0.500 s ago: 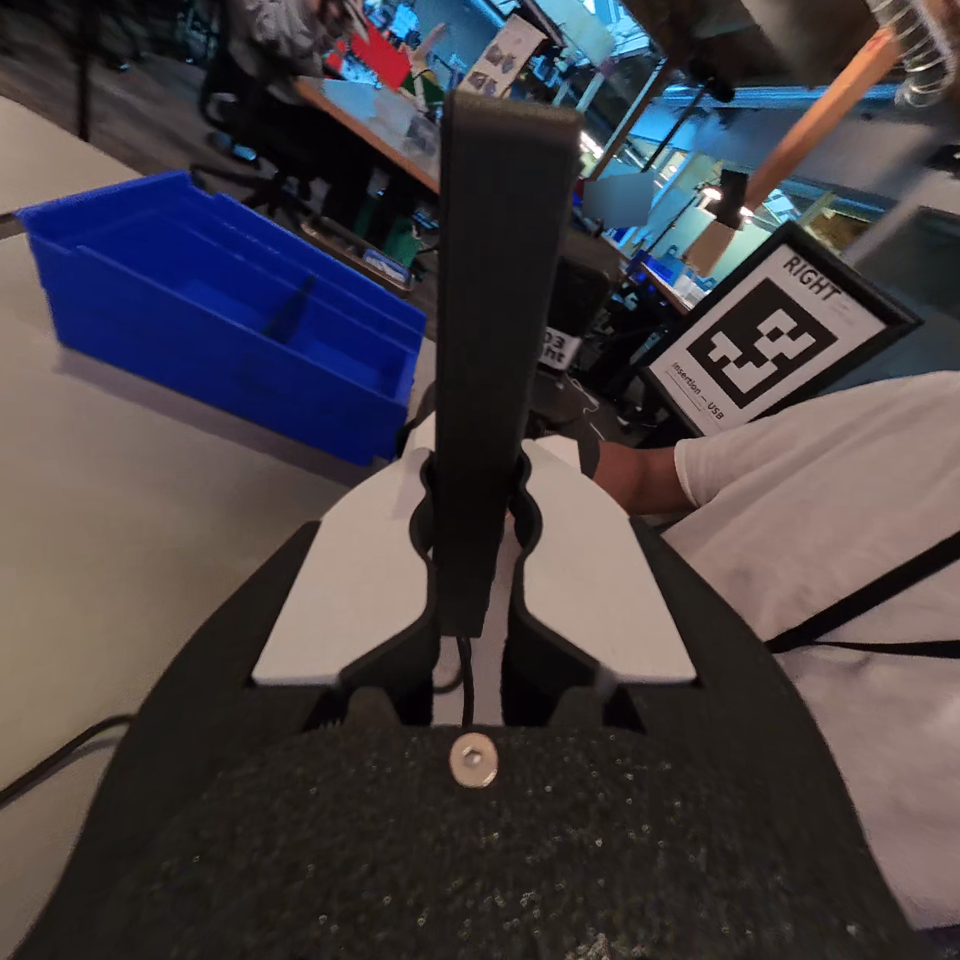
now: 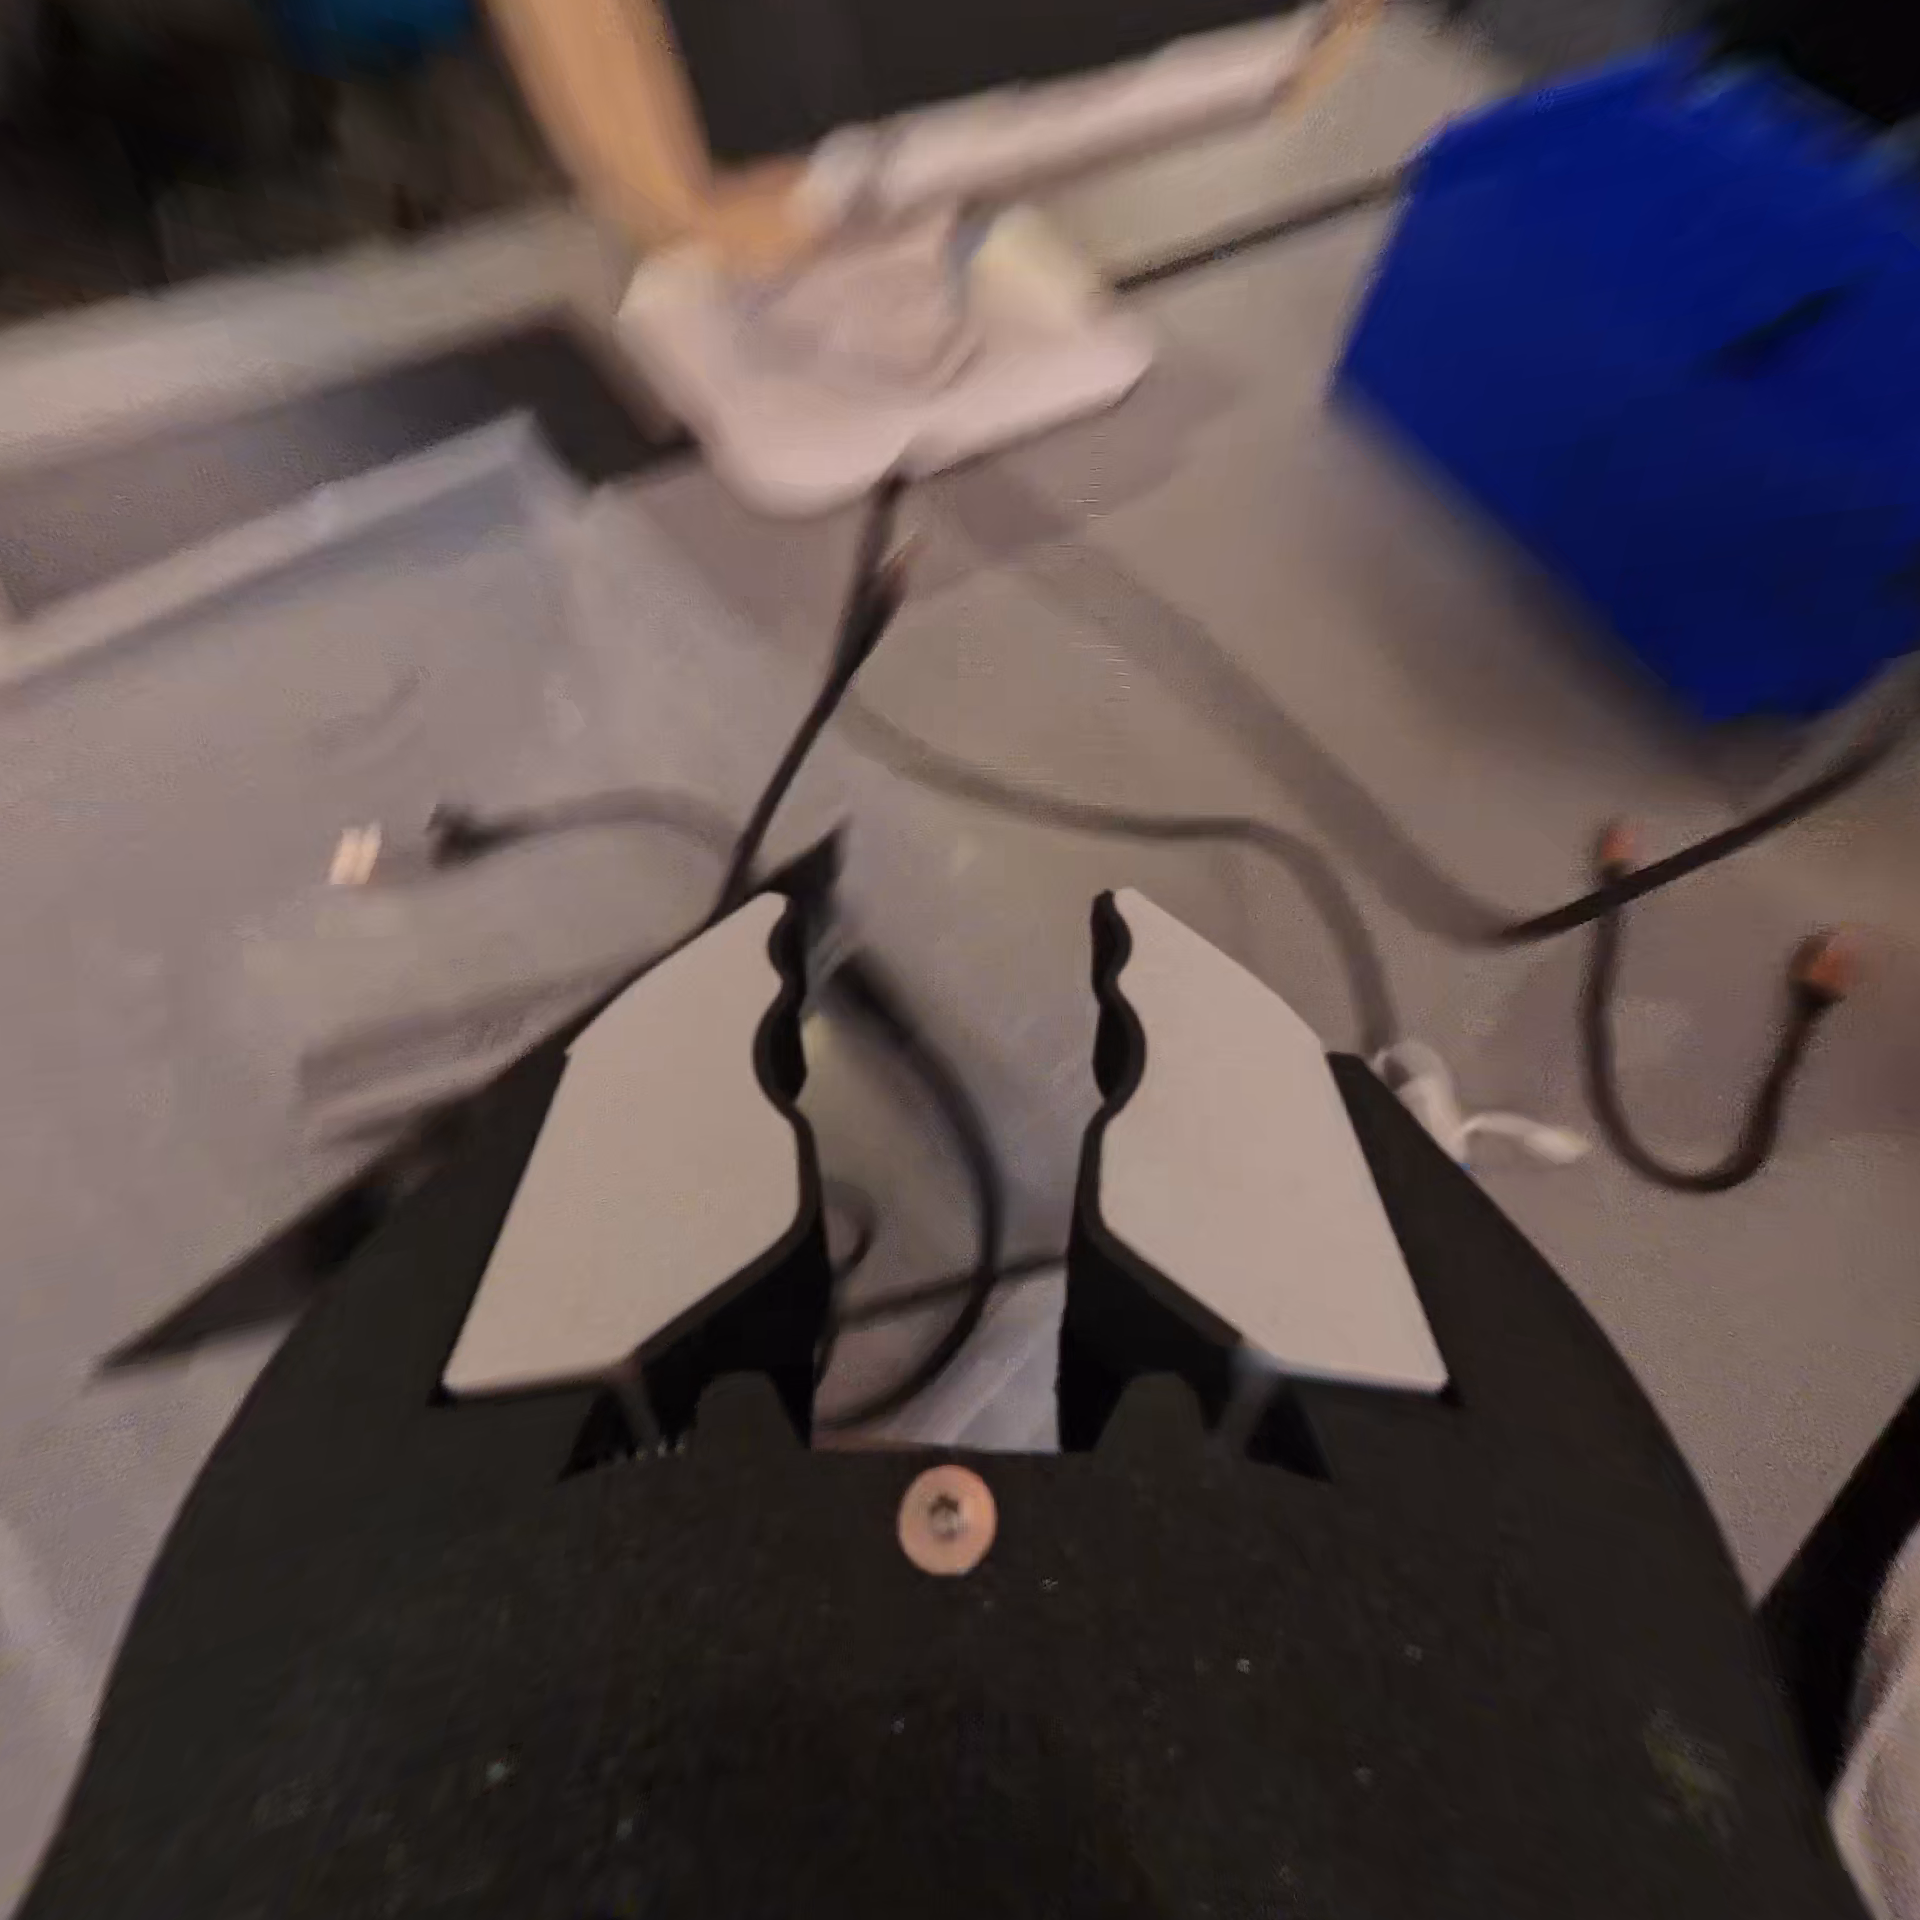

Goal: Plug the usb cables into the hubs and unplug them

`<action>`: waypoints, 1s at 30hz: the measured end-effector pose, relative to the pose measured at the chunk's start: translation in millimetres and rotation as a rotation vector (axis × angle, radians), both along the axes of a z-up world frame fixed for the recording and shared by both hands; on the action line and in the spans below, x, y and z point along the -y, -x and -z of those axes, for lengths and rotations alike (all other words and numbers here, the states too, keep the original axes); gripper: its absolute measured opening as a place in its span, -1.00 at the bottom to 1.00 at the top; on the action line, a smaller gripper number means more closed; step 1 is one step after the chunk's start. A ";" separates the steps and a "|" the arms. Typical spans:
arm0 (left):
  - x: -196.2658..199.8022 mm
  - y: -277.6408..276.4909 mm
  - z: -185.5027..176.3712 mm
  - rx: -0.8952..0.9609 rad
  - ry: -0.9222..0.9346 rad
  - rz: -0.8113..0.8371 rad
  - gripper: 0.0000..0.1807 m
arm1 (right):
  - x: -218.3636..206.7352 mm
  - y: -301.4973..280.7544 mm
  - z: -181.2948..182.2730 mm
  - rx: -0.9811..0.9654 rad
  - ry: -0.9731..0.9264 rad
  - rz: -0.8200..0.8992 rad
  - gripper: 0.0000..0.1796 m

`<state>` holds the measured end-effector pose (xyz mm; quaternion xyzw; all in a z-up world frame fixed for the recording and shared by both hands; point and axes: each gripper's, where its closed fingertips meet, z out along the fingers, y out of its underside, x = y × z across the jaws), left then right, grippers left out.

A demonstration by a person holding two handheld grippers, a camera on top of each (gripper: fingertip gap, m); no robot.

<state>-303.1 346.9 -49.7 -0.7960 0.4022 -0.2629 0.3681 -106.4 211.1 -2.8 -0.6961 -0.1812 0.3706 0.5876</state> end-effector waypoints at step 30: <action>32.9 -153.9 7.7 -0.349 0.098 0.365 -1.00 | -32.7 -66.9 -30.9 0.143 -0.019 0.262 -0.74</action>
